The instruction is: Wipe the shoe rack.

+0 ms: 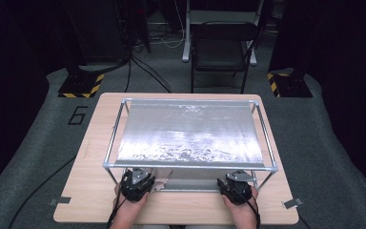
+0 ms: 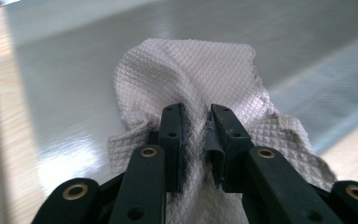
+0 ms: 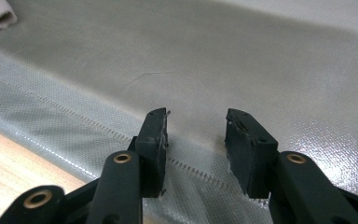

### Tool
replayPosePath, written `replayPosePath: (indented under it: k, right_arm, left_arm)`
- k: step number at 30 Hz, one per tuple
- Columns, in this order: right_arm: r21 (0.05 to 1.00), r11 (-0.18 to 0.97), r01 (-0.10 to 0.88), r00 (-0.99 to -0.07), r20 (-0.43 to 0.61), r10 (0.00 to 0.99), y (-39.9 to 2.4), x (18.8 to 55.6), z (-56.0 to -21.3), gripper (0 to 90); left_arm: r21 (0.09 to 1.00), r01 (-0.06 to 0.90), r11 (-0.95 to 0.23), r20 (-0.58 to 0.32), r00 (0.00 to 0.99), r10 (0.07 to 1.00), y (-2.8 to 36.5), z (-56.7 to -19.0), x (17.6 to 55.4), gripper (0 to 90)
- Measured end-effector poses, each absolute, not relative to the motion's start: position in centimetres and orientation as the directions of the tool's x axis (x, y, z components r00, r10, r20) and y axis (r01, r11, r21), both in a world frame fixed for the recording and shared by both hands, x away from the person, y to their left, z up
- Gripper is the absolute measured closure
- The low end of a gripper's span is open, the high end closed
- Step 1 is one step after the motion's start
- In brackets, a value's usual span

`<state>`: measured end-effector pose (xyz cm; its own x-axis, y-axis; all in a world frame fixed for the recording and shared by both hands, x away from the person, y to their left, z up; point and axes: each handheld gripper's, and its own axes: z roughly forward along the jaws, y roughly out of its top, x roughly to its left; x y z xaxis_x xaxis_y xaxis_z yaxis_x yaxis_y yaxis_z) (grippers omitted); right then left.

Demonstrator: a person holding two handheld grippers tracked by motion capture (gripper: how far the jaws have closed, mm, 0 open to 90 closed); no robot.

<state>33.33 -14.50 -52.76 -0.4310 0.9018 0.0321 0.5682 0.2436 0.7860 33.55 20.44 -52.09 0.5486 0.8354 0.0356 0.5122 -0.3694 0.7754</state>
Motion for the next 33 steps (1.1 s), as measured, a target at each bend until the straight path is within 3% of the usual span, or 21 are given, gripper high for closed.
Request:
replayPosePath:
  k: [6, 14, 33]
  right_arm:
    - [0.785, 0.243, 0.571, -0.433, 0.036, 0.901, -14.5, 33.3, -52.8, 58.6]
    - [0.785, 0.243, 0.57, -0.433, 0.035, 0.901, -14.5, 33.3, -52.8, 58.6]
    - [0.784, 0.246, 0.57, -0.434, 0.033, 0.9, -14.5, 33.3, -52.8, 58.6]
  left_arm:
    - [0.769, 0.507, -0.389, 0.043, 0.566, 0.824, 20.3, -52.0, 33.3, 75.4]
    - [0.75, 0.489, -0.445, 0.142, 0.539, 0.83, 21.6, -51.8, 32.8, 75.6]
    - [0.741, 0.508, -0.439, 0.161, 0.501, 0.85, 23.4, -51.9, 32.6, 75.5]
